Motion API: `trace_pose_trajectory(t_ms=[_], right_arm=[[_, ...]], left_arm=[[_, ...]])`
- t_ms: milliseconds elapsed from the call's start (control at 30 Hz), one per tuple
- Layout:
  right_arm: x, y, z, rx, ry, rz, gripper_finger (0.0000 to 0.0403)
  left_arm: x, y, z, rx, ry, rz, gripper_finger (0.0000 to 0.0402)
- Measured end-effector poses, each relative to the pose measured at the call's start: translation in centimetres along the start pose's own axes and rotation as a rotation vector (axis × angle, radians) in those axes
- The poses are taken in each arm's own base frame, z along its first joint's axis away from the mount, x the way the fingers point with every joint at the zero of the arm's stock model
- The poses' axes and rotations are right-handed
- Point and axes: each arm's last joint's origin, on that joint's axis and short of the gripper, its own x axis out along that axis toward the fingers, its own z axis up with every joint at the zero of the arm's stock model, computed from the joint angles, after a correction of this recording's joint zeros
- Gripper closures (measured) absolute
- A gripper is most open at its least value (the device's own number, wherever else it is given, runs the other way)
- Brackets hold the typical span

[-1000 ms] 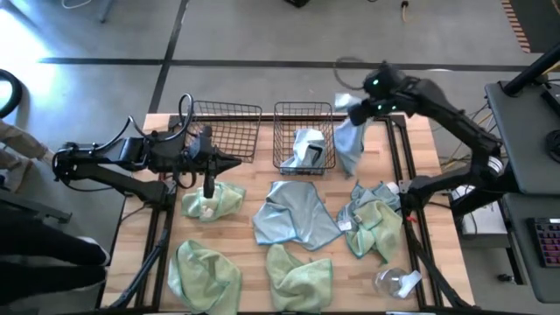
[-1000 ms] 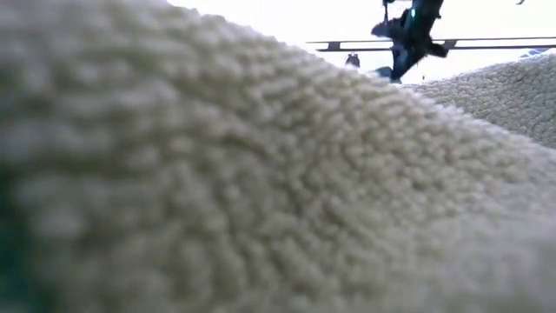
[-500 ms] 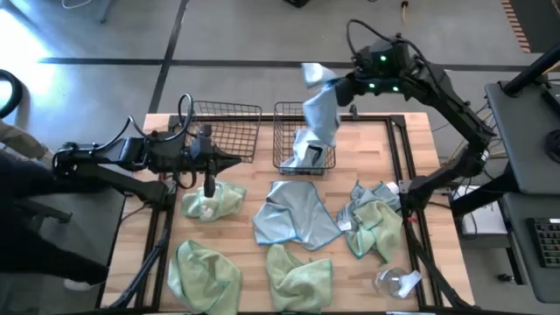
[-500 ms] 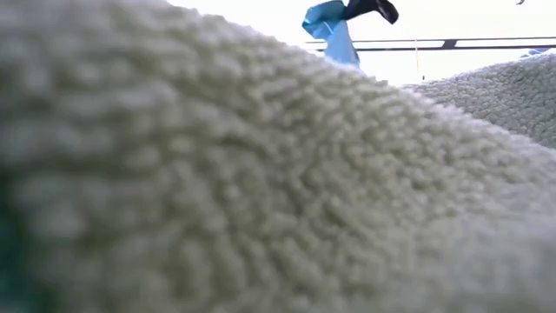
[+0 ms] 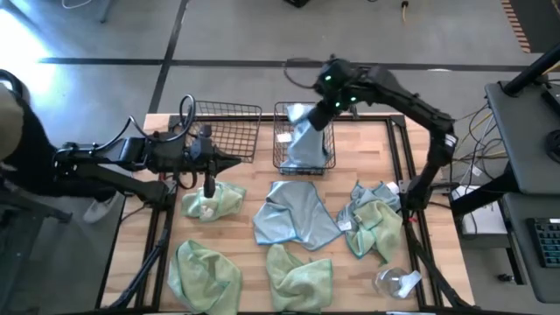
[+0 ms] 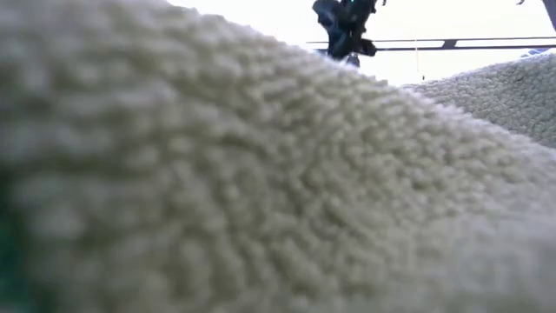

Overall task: Sort microfiber towel by color & place in baskets
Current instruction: Put the blue towel into the right wire basket

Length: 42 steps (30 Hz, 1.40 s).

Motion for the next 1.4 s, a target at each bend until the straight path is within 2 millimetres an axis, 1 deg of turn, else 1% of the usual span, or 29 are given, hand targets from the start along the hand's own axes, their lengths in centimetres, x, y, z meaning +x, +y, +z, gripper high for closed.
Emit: trace_pose_trajectory(t_ms=[133,200,267,333,433,700,867,933,1067,1167,1333,1400], right_arm=[[2.8,0.0,-0.2,-0.019,0.085,-0.012,0.0394],[4.0,0.2,-0.4,-0.045,0.12,-0.012,0.0394],[4.6,0.4,-0.4,-0.07,0.136,-0.01,0.0394],[4.7,0.7,-0.4,-0.1,0.14,-0.004,0.0394],[4.3,0.9,-0.4,-0.119,0.13,0.002,0.0385],[4.0,0.7,-1.3,-0.121,0.216,-0.016,0.0322],[4.1,0.7,-1.4,-0.119,0.227,-0.018,0.0281],[4.0,0.6,-1.6,-0.095,0.25,-0.025,0.027],[3.4,0.6,-2.8,-0.058,0.364,-0.051,0.026],[4.0,1.5,-3.7,-0.068,0.421,-0.053,0.0259],[5.8,4.0,-6.0,-0.137,0.522,-0.041,0.0259],[6.1,5.0,-7.0,-0.157,0.56,-0.045,0.0259]], left_arm=[[0.0,0.0,-0.1,0.0,0.007,0.001,0.0402],[0.0,0.0,-0.1,0.0,0.007,0.001,0.0402],[0.0,0.0,-0.1,0.0,0.008,0.001,0.0402],[0.0,0.0,-0.1,0.001,0.011,0.001,0.0402],[0.0,0.0,-0.1,0.001,0.015,-0.001,0.0402],[0.0,0.0,-0.2,0.003,0.019,-0.001,0.0402],[0.0,0.0,-0.2,0.006,0.021,0.0,0.0402],[0.0,0.0,-0.2,0.007,0.025,0.0,0.0402],[0.0,0.1,-0.5,-0.002,0.05,0.003,0.0402],[0.0,0.1,-0.5,-0.007,0.054,0.004,0.0402],[-0.1,0.1,-0.5,-0.002,0.047,0.003,0.0402],[-0.3,0.1,-0.5,-0.002,0.048,0.003,0.0402]])
